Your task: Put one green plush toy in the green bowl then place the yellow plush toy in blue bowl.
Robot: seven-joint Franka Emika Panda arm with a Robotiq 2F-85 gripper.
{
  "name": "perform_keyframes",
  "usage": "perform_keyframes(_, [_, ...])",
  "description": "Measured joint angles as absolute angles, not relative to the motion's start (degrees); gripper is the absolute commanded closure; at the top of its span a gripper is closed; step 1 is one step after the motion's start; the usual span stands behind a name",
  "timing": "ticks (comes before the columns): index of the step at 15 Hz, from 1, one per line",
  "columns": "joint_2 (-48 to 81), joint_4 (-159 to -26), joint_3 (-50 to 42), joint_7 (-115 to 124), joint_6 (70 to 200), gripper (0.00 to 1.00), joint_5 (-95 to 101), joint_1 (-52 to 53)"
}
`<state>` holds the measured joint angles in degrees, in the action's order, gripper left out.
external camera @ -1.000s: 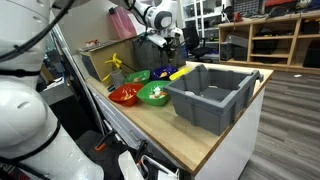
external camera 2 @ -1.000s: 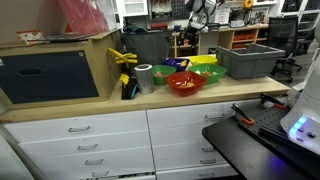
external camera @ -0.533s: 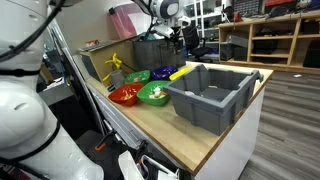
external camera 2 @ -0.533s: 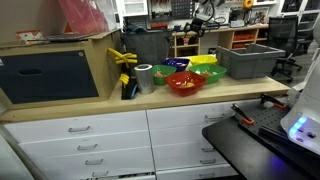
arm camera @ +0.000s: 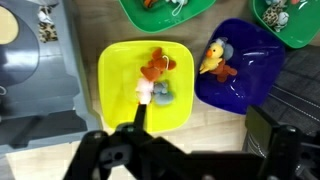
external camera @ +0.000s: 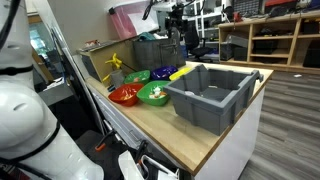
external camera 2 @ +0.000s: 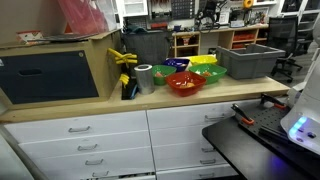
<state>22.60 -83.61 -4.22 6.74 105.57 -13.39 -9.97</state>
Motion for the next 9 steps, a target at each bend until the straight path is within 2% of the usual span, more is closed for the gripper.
perform_keyframes(5, [15.2,-86.2,-4.9,5.5,102.6,0.0,-7.3,-9.8])
perform_keyframes(9, [8.1,-93.7,-5.2,5.4,105.2,0.0,-2.4,-9.1])
